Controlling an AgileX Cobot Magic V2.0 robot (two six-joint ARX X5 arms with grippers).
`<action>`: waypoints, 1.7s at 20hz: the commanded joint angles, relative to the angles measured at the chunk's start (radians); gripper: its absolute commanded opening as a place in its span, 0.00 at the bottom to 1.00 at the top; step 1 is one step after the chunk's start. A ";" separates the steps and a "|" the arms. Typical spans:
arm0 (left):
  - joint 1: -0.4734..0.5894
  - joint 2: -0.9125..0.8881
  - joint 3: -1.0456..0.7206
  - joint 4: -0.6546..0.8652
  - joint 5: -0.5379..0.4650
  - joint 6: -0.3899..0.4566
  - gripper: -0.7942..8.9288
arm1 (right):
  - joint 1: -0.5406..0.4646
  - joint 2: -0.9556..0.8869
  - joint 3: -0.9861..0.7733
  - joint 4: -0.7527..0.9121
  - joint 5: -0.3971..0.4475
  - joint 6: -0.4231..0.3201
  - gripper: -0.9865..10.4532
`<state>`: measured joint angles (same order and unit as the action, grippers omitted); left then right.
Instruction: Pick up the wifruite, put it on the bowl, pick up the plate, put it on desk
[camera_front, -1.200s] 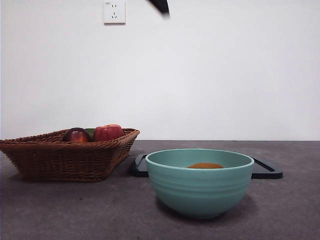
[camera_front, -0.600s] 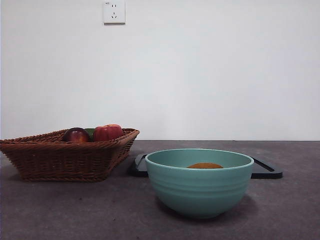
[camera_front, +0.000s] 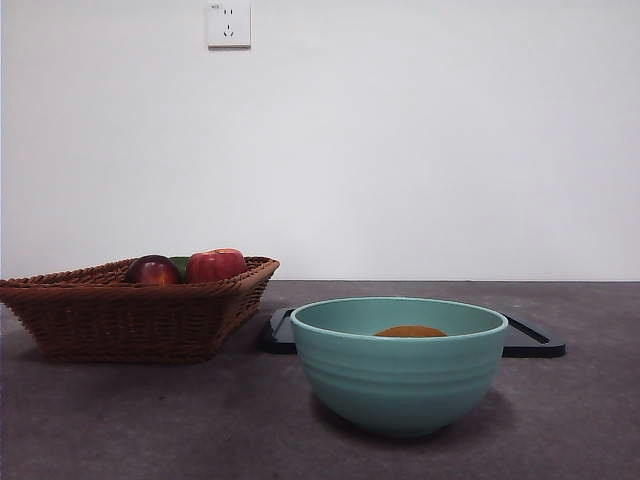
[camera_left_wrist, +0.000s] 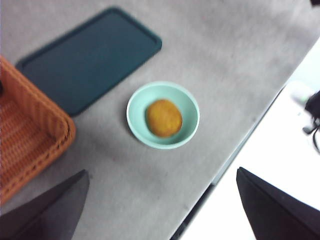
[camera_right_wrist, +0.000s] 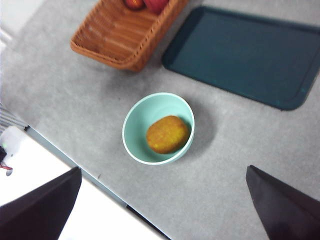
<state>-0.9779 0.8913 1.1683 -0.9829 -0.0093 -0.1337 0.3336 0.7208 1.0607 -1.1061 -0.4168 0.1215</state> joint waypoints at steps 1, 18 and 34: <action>-0.011 -0.013 -0.007 0.011 -0.003 -0.011 0.56 | 0.006 0.043 0.018 0.006 -0.003 0.012 0.55; -0.011 -0.109 -0.009 0.022 -0.003 -0.018 0.56 | 0.196 0.700 0.019 0.216 0.229 0.023 0.55; -0.011 -0.109 -0.009 0.035 -0.003 -0.016 0.56 | 0.222 0.960 0.019 0.332 0.127 -0.002 0.10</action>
<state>-0.9779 0.7776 1.1477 -0.9596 -0.0093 -0.1474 0.5461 1.6630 1.0615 -0.7769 -0.2863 0.1272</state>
